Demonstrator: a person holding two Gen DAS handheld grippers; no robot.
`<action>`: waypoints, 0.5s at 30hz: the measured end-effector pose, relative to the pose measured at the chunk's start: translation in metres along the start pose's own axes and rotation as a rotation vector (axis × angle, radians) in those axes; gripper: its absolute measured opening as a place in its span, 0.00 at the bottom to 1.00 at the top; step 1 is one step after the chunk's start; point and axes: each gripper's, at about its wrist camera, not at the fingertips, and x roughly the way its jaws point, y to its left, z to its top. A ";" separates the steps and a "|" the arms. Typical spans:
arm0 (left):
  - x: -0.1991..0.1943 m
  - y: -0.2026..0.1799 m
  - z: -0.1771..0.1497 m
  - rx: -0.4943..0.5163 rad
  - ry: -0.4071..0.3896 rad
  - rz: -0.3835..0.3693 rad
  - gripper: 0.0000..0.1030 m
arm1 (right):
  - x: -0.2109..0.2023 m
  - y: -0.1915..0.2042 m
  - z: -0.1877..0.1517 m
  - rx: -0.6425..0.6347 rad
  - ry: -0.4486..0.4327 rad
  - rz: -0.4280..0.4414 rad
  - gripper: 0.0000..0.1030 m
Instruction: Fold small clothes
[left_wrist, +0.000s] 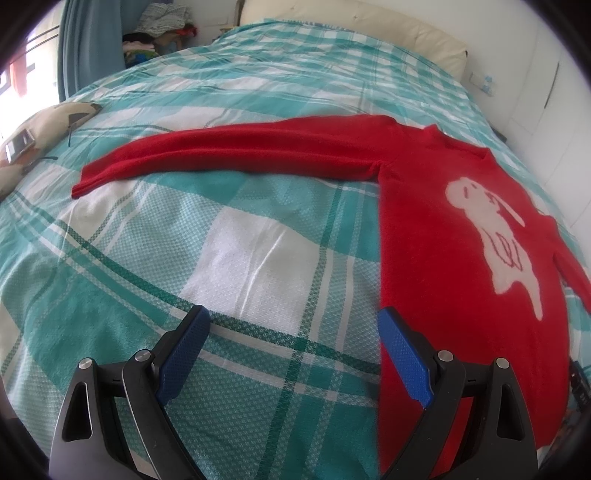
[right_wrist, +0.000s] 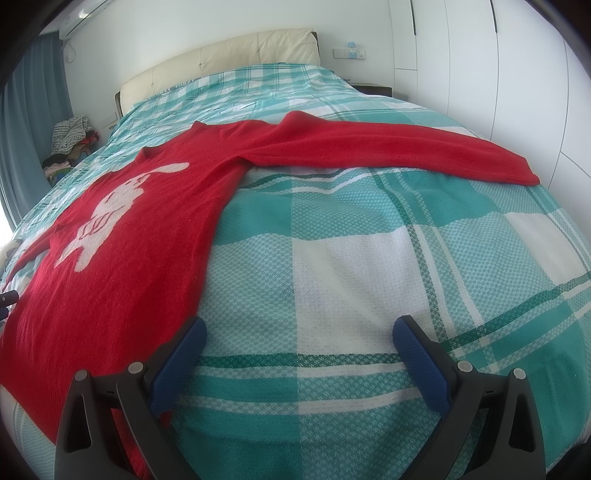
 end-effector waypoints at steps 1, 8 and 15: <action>0.000 0.000 0.000 0.000 -0.001 0.000 0.91 | 0.000 0.000 0.000 0.000 0.000 0.000 0.97; -0.006 -0.002 0.000 0.009 -0.025 -0.022 0.91 | 0.000 0.000 0.000 0.000 0.000 0.000 0.97; -0.012 -0.008 0.002 0.026 -0.062 -0.044 0.91 | 0.000 0.000 0.000 0.000 0.000 0.000 0.97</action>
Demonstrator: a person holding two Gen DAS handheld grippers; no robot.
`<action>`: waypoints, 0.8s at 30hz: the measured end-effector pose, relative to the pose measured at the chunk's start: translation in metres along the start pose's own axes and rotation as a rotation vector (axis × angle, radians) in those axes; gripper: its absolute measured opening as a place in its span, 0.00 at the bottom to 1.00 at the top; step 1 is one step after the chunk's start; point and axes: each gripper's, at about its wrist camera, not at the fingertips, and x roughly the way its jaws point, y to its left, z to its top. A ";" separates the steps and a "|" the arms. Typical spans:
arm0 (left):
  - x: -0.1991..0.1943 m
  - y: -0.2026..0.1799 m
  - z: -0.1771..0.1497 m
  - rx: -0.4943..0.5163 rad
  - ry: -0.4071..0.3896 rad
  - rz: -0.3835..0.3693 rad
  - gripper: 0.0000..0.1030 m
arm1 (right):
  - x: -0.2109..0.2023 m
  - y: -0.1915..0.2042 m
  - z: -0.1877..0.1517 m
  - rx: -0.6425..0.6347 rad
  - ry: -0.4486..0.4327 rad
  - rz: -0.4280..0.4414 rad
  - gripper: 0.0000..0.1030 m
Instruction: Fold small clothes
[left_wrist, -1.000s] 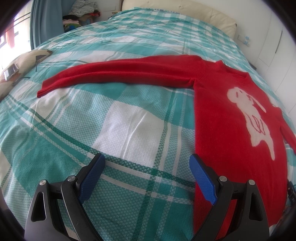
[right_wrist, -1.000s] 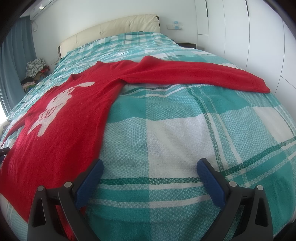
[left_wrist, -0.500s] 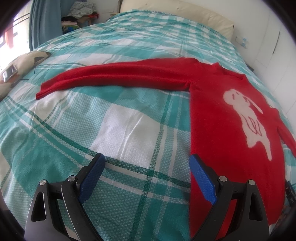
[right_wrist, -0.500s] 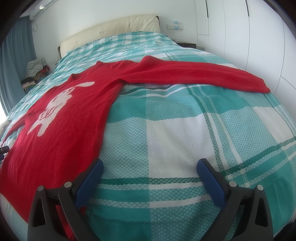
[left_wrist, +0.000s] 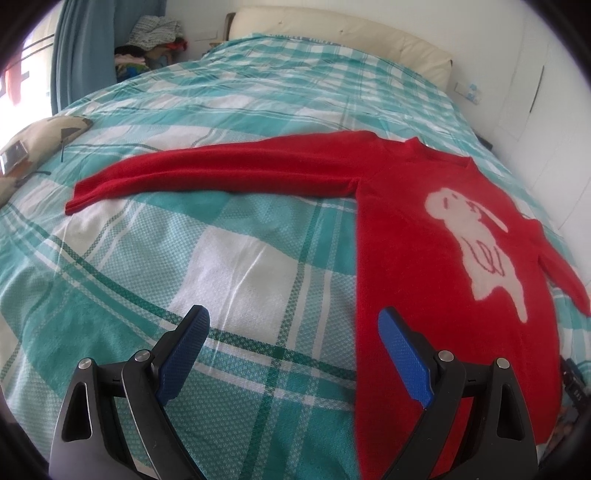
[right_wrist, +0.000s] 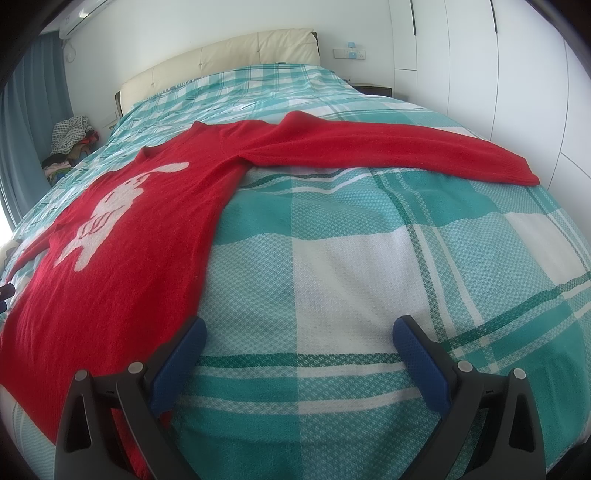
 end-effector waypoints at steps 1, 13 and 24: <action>0.000 0.000 0.000 0.001 -0.001 0.000 0.91 | 0.000 0.000 0.000 0.000 0.000 0.000 0.97; 0.000 0.001 0.001 -0.008 -0.001 0.001 0.92 | 0.001 0.001 0.000 0.000 0.000 0.000 0.98; 0.000 0.001 0.001 -0.007 -0.001 0.001 0.92 | 0.001 0.001 0.000 0.000 0.000 -0.001 0.98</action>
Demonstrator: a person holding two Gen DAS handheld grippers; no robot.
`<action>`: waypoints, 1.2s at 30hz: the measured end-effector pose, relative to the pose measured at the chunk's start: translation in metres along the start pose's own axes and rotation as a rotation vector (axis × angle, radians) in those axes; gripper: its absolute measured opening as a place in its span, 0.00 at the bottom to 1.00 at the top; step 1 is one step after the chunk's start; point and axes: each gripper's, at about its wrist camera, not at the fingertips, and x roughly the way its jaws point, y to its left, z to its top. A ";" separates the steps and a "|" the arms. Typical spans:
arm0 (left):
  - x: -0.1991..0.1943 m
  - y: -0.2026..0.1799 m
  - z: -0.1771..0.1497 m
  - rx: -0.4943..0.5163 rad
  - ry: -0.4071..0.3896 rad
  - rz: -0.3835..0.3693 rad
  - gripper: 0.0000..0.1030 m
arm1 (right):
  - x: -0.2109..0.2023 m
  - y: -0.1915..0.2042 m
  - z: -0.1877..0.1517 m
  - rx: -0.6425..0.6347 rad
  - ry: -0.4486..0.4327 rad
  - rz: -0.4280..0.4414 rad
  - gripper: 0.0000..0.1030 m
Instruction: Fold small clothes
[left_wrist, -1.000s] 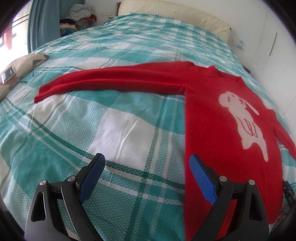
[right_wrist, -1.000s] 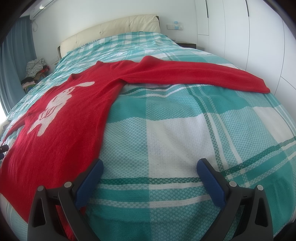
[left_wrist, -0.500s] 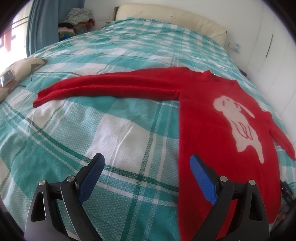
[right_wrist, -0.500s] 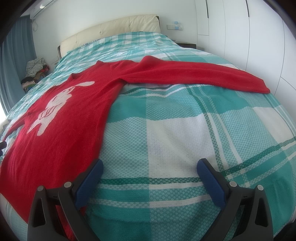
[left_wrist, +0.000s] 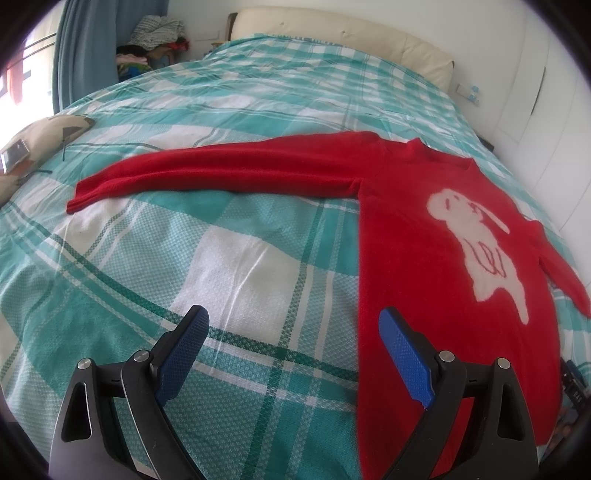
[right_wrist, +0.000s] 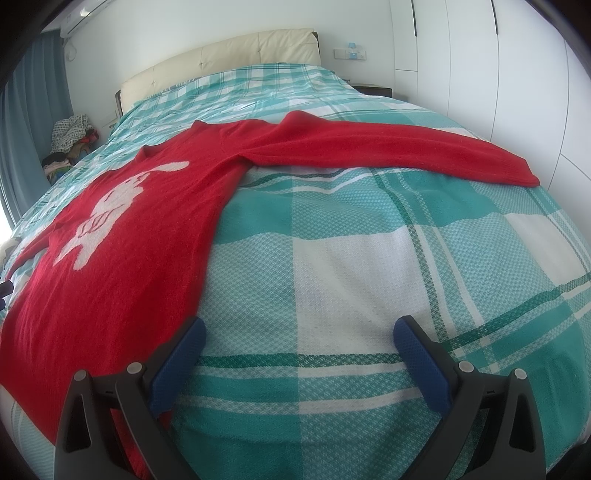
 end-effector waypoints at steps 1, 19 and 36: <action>0.000 0.000 0.000 0.000 0.000 0.000 0.92 | 0.000 0.000 0.000 0.000 0.000 0.000 0.98; 0.000 0.001 0.000 0.000 0.001 0.001 0.92 | 0.000 0.000 0.000 0.000 0.000 0.000 0.98; 0.000 0.004 0.000 0.000 0.000 0.002 0.92 | 0.000 0.001 0.000 0.000 0.000 -0.001 0.98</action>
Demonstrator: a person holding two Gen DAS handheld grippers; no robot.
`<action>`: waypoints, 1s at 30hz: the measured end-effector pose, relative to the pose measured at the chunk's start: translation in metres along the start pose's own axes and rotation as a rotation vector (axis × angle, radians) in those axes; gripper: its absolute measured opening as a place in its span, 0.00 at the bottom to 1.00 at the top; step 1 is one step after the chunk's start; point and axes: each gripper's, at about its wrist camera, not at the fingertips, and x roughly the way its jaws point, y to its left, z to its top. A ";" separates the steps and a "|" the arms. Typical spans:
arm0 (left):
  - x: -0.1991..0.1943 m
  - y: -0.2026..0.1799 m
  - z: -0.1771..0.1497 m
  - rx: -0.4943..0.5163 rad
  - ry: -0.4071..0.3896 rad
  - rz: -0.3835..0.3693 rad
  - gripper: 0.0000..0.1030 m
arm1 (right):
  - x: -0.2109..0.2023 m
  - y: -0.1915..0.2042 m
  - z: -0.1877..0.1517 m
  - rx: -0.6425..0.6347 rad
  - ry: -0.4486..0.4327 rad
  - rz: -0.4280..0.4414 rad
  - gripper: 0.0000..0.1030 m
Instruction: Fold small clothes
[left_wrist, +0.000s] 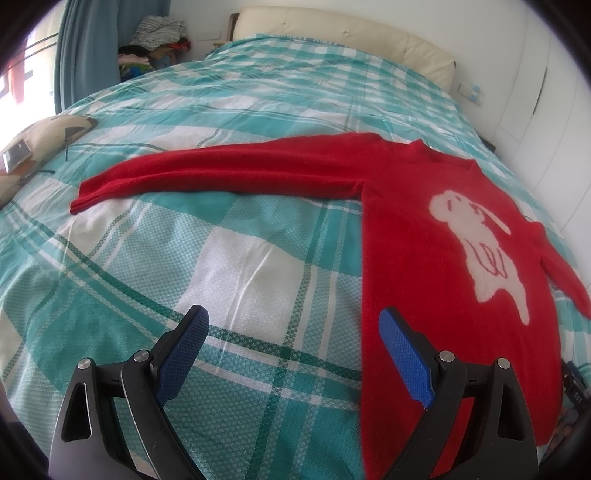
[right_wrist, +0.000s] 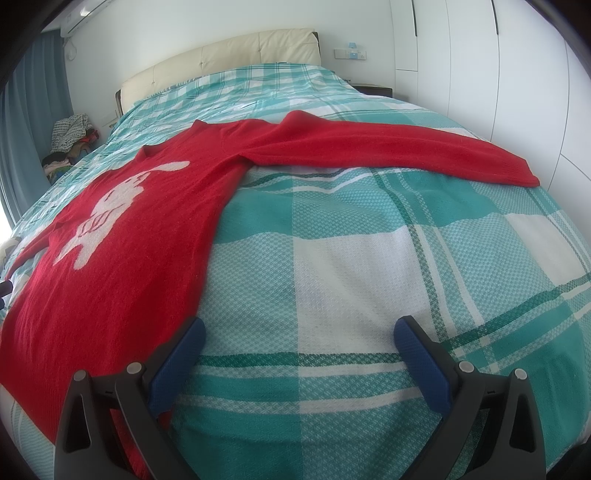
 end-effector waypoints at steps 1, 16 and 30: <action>0.000 0.000 0.000 0.000 0.000 0.000 0.92 | 0.000 0.000 0.000 0.000 0.000 0.000 0.98; 0.000 0.003 0.000 0.001 0.002 0.001 0.92 | 0.000 0.000 0.000 0.000 0.000 0.000 0.98; 0.000 0.005 -0.002 0.002 0.006 0.004 0.92 | 0.000 -0.003 0.000 0.011 0.000 0.016 0.98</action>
